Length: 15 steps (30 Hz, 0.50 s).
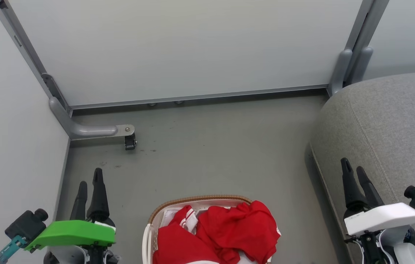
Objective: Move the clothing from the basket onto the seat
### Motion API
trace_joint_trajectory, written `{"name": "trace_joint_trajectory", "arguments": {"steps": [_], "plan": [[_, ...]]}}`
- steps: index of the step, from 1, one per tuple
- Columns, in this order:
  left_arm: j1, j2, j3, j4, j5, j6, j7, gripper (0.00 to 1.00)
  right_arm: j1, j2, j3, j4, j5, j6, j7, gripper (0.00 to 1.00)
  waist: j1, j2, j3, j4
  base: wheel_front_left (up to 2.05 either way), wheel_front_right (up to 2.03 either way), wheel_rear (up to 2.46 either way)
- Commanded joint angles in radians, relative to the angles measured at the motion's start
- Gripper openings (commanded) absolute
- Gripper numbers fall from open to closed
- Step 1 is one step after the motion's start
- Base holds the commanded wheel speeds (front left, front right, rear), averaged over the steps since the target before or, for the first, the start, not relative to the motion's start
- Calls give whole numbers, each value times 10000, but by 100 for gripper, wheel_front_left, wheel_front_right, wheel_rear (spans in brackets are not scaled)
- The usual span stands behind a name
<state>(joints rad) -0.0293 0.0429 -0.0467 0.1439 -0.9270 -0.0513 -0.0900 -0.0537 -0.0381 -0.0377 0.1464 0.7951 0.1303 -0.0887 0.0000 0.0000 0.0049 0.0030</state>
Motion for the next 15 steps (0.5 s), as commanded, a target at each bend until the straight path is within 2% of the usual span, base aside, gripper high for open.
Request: {"name": "trace_joint_trajectory", "arguments": {"steps": [1, 8, 15], "plan": [[35, 61, -83, -160, 476, 67, -95, 100, -11, -73, 33, -181, -408, 4, -108, 100, 0, 0, 2, 3, 0, 0, 0], [119, 67, -353, -199, 1732, 130, -294, 100, 41, -82, 106, -149, -1602, 4, -312, 100, 0, 0, 12, 26, 0, 0, 0], [227, 73, -438, -203, 2527, 216, -488, 100, 103, -92, 151, -68, -2550, 4, -503, 100, 0, 0, 12, 42, 0, 0, 0]]}}
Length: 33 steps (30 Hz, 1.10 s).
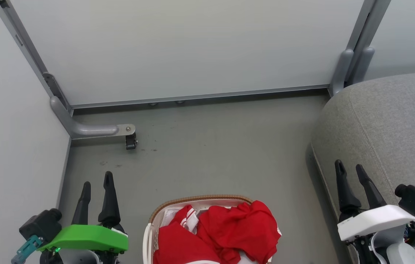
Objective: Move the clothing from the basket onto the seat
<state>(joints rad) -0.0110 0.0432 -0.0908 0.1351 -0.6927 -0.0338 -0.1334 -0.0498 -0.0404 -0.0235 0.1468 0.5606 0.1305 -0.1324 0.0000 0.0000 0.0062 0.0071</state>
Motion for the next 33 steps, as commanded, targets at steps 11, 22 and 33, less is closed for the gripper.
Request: {"name": "trace_joint_trajectory", "arguments": {"steps": [11, 22, 33], "plan": [[237, 78, 88, 67, 1039, 103, -343, 100, 123, -82, 202, -15, -1764, 2, -356, 100, 0, 0, -11, 7, 0, 0, 0], [372, 84, -45, 332, 1868, 146, -596, 100, 144, -91, 272, 107, -2909, 3, -608, 100, 0, 0, -17, 19, 0, 0, 0], [431, 90, -189, 516, 2581, 186, -841, 100, 181, -101, 359, 117, -3931, 3, -845, 100, 0, 0, 33, 27, 0, 0, 0]]}}
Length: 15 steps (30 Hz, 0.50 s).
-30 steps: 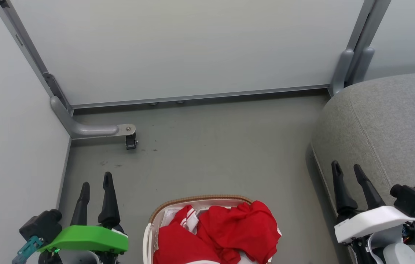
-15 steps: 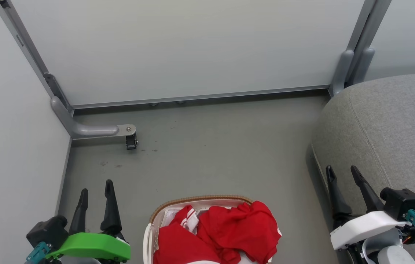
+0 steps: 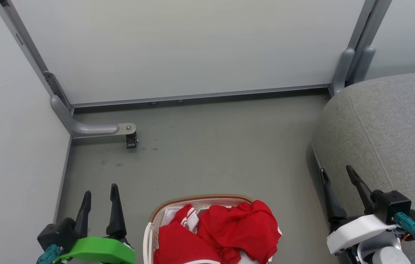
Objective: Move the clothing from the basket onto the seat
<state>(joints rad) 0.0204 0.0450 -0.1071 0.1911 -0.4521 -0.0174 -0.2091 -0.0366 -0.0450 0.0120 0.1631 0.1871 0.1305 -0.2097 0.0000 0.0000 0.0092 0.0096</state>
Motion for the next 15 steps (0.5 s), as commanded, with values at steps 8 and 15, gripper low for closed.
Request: {"name": "trace_joint_trajectory", "arguments": {"steps": [8, 15], "plan": [[157, 77, -115, 75, 679, 37, -236, 100, 59, -64, 30, -17, -936, 3, -238, 100, 0, 0, 36, 26, 0, 0, 0], [219, 80, -203, 182, 1085, 75, -369, 100, 115, -70, 90, -44, -1485, 2, -360, 100, 0, 0, 39, 30, 0, 0, 0]]}}
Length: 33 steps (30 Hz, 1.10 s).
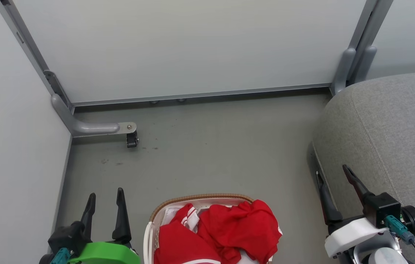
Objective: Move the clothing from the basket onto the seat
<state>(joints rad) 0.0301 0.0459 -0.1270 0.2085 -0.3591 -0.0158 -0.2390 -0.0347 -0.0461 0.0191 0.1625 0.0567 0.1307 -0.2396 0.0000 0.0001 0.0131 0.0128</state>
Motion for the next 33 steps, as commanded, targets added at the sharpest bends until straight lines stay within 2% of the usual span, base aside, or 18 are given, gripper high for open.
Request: {"name": "trace_joint_trajectory", "arguments": {"steps": [1, 12, 33], "plan": [[131, 70, -17, 19, 216, 61, -88, 100, 102, -60, 24, -42, -248, 0, -84, 100, 0, -1, -1, -2, 0, 0, 0], [195, 74, -155, 139, 827, 107, -294, 100, 155, -69, 65, -91, -1011, 0, -266, 100, 0, -1, 0, 7, 0, 0, 0], [88, 73, -89, 357, 644, 133, -258, 100, 17, -68, 17, -100, -862, -1, -271, 100, 0, -1, 47, -28, 0, 0, 0]]}}
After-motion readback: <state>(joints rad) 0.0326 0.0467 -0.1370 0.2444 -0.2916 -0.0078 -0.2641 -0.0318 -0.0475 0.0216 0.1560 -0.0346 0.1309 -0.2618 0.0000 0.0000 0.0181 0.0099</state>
